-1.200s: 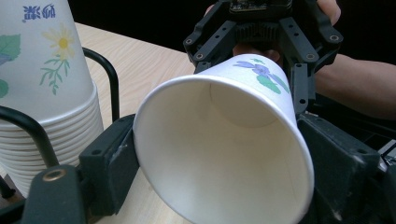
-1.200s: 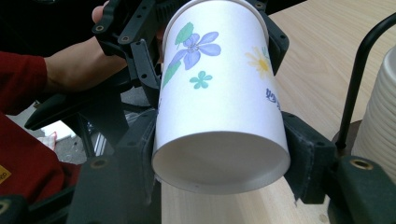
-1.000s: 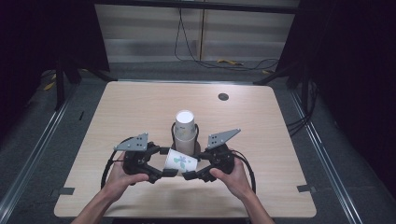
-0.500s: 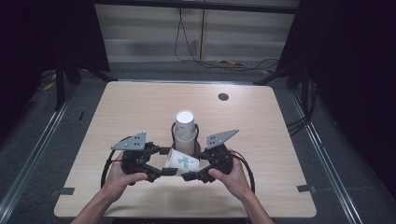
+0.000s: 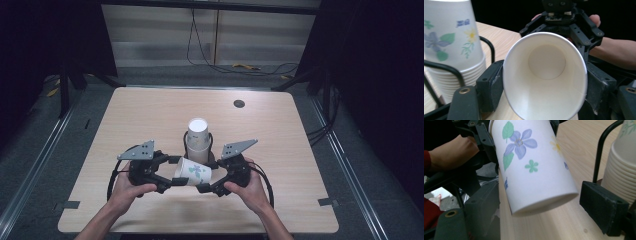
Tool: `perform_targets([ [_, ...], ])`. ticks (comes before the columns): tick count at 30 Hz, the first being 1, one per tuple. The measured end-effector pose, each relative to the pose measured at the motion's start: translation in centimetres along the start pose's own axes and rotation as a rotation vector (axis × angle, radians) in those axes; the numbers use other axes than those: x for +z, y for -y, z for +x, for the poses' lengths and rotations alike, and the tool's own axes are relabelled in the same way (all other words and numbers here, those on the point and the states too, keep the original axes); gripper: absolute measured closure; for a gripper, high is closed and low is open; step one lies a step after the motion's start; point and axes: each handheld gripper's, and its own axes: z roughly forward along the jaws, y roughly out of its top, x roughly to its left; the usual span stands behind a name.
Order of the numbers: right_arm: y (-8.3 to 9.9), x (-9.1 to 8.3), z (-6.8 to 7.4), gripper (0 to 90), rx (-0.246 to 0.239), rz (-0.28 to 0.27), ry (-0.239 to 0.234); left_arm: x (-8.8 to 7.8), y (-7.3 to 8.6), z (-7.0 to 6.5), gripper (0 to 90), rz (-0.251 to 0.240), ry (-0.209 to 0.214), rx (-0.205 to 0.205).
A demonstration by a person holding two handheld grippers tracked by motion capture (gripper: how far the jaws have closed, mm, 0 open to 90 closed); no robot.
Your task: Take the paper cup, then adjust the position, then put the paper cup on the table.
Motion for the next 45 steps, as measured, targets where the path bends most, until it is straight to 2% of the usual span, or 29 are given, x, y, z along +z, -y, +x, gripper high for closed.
perform_targets([
  [1, 0.1, -0.2, 0.0, 14.8, 0.0, -0.006, 0.015, -0.2, 0.0, 0.1, 26.6, 0.003, -0.013, 0.002],
  [4, 0.1, -0.6, -0.1, 13.4, 0.006, -0.02, 0.059, -0.4, 0.0, 0.1, 26.6, 0.001, -0.013, -0.008],
  [5, 0.1, -0.6, -0.1, 13.4, 0.006, -0.02, 0.059, -0.4, 0.0, 0.1, 26.6, 0.001, -0.013, -0.008],
  [7, 0.1, -0.8, 0.0, 13.4, -0.001, -0.034, 0.089, -0.5, 0.0, 0.2, 26.5, 0.0, -0.012, -0.012],
  [11, 0.1, -1.3, 0.0, 13.2, 0.0, -0.056, 0.12, -1.0, 0.1, 0.5, 26.6, 0.007, -0.036, -0.026],
  [14, 0.3, -1.5, 0.2, 13.3, 0.001, -0.055, 0.209, -1.3, 0.2, 0.8, 26.6, 0.01, -0.049, -0.026],
  [16, 0.3, -1.8, 0.2, 13.3, 0.002, -0.075, 0.243, -1.6, 0.2, 0.9, 26.7, 0.012, -0.057, -0.028],
  [20, 0.4, -2.3, 0.3, 13.2, 0.007, -0.097, 0.284, -1.9, 0.2, 0.9, 26.7, 0.019, -0.078, -0.024],
  [21, 0.5, -2.4, 0.4, 13.2, 0.013, -0.095, 0.308, -1.9, 0.1, 0.9, 26.7, 0.023, -0.081, -0.027],
  [22, 0.7, -2.6, 0.6, 13.3, 0.01, -0.09, 0.374, -2.1, 0.1, 0.9, 26.7, 0.03, -0.087, -0.02],
  [23, 0.7, -2.6, 0.6, 13.3, 0.01, -0.09, 0.374, -2.2, 0.0, 0.9, 26.7, 0.04, -0.095, -0.012],
  [24, 0.8, -2.8, 0.7, 13.3, 0.001, -0.1, 0.412, -2.3, 0.0, 0.9, 26.7, 0.041, -0.096, -0.009],
  [25, 1.2, -3.1, 0.9, 13.3, 0.007, -0.121, 0.473, -2.5, -0.1, 0.8, 26.7, 0.033, -0.093, -0.015],
  [29, 2.0, -3.5, 0.6, 13.3, 0.035, -0.133, 0.485, -3.0, -0.3, 0.8, 26.6, 0.058, -0.122, 0.008],
  [35, 2.4, -3.9, 0.4, 13.3, 0.048, -0.146, 0.514, -3.7, -0.2, 1.1, 26.6, 0.068, -0.156, -0.01],
  [37, 2.4, -4.0, 0.4, 13.3, 0.052, -0.153, 0.518, -4.0, -0.2, 1.1, 26.6, 0.079, -0.171, -0.002],
  [42, 2.7, -4.4, 0.2, 13.3, 0.064, -0.163, 0.535, -5.0, -0.1, 1.6, 26.6, 0.07, -0.199, -0.025],
  [45, 2.8, -4.5, 0.0, 13.3, 0.074, -0.167, 0.539, -5.4, 0.1, 2.1, 26.6, 0.096, -0.232, -0.035],
])
